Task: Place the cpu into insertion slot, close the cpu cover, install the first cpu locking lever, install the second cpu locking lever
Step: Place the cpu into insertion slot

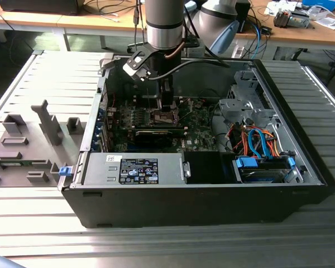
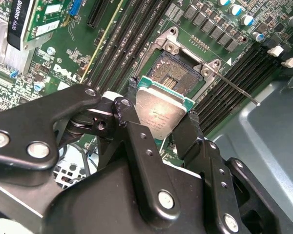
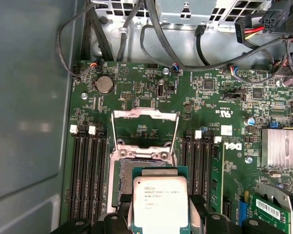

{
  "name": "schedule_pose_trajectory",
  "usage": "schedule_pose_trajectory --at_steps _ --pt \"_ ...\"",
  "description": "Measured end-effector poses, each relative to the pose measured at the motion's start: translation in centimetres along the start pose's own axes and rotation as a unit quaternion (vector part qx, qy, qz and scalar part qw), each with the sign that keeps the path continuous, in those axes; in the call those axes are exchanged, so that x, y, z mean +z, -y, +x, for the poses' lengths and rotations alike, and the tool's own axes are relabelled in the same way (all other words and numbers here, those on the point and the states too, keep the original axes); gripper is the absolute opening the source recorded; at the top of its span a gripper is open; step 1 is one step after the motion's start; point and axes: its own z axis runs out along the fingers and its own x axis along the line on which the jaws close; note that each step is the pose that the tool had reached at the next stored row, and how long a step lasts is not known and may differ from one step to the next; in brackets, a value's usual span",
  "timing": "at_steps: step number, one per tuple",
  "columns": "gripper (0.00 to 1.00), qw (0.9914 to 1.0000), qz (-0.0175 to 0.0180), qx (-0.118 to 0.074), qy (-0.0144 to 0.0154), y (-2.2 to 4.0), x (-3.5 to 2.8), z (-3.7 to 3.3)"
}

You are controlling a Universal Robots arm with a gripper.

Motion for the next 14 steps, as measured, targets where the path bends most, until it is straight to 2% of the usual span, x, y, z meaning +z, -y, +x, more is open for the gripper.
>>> schedule_pose_trajectory --at_steps 7,14 --pt "0.54 1.00000 0.0000 0.000 -0.0001 -0.01 0.29 0.38" --pt "0.54 1.00000 0.0000 0.000 -0.0001 0.01 0.54 0.40"
